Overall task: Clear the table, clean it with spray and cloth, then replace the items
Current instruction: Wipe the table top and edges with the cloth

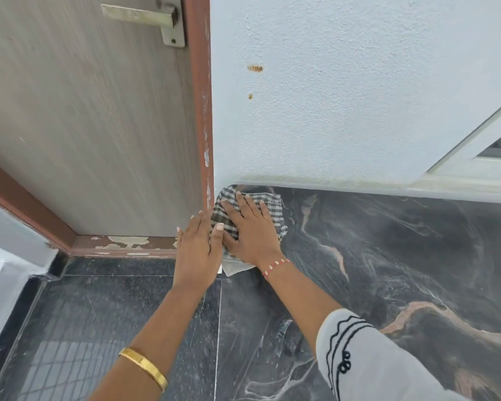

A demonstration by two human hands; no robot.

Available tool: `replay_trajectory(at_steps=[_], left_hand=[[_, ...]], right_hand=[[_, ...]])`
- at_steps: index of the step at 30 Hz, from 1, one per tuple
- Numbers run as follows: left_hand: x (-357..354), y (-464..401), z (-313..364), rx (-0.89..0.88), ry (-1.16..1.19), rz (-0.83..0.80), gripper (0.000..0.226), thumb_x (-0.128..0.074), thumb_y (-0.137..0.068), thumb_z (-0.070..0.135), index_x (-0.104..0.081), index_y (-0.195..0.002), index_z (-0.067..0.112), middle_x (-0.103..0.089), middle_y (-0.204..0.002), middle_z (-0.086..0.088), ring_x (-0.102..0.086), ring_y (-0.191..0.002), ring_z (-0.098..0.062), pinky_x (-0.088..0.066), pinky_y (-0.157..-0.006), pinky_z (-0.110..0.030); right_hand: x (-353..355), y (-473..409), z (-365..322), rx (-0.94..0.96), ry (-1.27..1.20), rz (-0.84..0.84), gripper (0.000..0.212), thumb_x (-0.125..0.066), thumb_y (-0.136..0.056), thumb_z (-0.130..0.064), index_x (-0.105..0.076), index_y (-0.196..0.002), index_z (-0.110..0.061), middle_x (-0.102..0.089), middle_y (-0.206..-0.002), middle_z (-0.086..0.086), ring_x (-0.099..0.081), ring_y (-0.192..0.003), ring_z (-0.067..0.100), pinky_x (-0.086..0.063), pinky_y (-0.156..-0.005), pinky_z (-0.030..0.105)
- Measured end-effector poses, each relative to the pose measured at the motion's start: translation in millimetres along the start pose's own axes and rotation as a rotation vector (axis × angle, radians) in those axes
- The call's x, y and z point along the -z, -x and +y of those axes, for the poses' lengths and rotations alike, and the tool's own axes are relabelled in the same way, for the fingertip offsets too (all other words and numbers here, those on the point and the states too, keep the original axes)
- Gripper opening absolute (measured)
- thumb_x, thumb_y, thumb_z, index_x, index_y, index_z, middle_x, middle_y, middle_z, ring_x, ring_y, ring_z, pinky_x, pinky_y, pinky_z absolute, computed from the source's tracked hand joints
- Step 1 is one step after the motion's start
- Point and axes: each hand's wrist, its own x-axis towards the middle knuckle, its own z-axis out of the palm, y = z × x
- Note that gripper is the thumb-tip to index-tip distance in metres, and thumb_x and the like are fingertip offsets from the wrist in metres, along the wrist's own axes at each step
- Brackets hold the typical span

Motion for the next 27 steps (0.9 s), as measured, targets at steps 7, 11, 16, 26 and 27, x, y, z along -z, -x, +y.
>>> replay_trajectory(at_steps=[7,11,16,26,27], left_hand=[[2,3,-4,-0.035,-0.035,-0.024,0.082,-0.004,-0.083,0.062,-0.025,-0.146,0.014,-0.027,-0.153,-0.006,-0.016,-0.145,-0.018,0.0,-0.117,-0.035],[0,3,7,-0.078,-0.061,-0.045,0.093,0.003,-0.075,0.071,-0.026,-0.145,0.016,-0.028,-0.153,-0.004,-0.016,-0.144,-0.016,0.001,-0.117,-0.035],[-14,17,13,-0.082,-0.032,-0.091,0.078,-0.006,-0.085,0.061,-0.028,-0.144,0.017,-0.03,-0.152,-0.004,-0.018,-0.144,-0.016,0.002,-0.115,-0.031],[13,31,-1,-0.082,-0.037,-0.068,0.084,-0.003,-0.083,0.063,-0.032,-0.143,0.011,-0.031,-0.151,-0.009,-0.02,-0.143,-0.02,-0.002,-0.118,-0.037],[15,30,-1,-0.077,-0.039,-0.063,0.078,-0.007,-0.087,0.058,-0.032,-0.143,0.01,-0.031,-0.151,-0.01,-0.02,-0.143,-0.021,-0.003,-0.119,-0.039]], right_hand=[[7,-29,19,0.01,-0.018,-0.009,0.066,-0.033,-0.093,-0.055,-0.012,-0.15,-0.031,-0.007,-0.16,0.002,-0.001,-0.148,0.018,0.003,-0.12,0.04],[15,-15,59,-0.136,-0.031,0.045,0.064,-0.034,-0.094,-0.053,-0.014,-0.15,-0.03,-0.009,-0.16,0.002,-0.003,-0.147,0.018,0.002,-0.12,0.039],[20,8,85,-0.36,-0.001,0.075,0.065,-0.032,-0.093,-0.053,-0.013,-0.15,-0.027,-0.01,-0.159,0.007,-0.005,-0.147,0.023,0.001,-0.119,0.042],[0,52,-3,-0.537,0.005,0.115,0.069,-0.027,-0.094,-0.052,-0.01,-0.151,-0.019,-0.008,-0.158,0.017,-0.003,-0.146,0.032,0.002,-0.118,0.049],[-1,54,-13,-0.499,0.007,0.104,0.069,-0.028,-0.094,-0.053,-0.009,-0.151,-0.02,-0.007,-0.158,0.017,-0.002,-0.146,0.033,0.003,-0.118,0.05]])
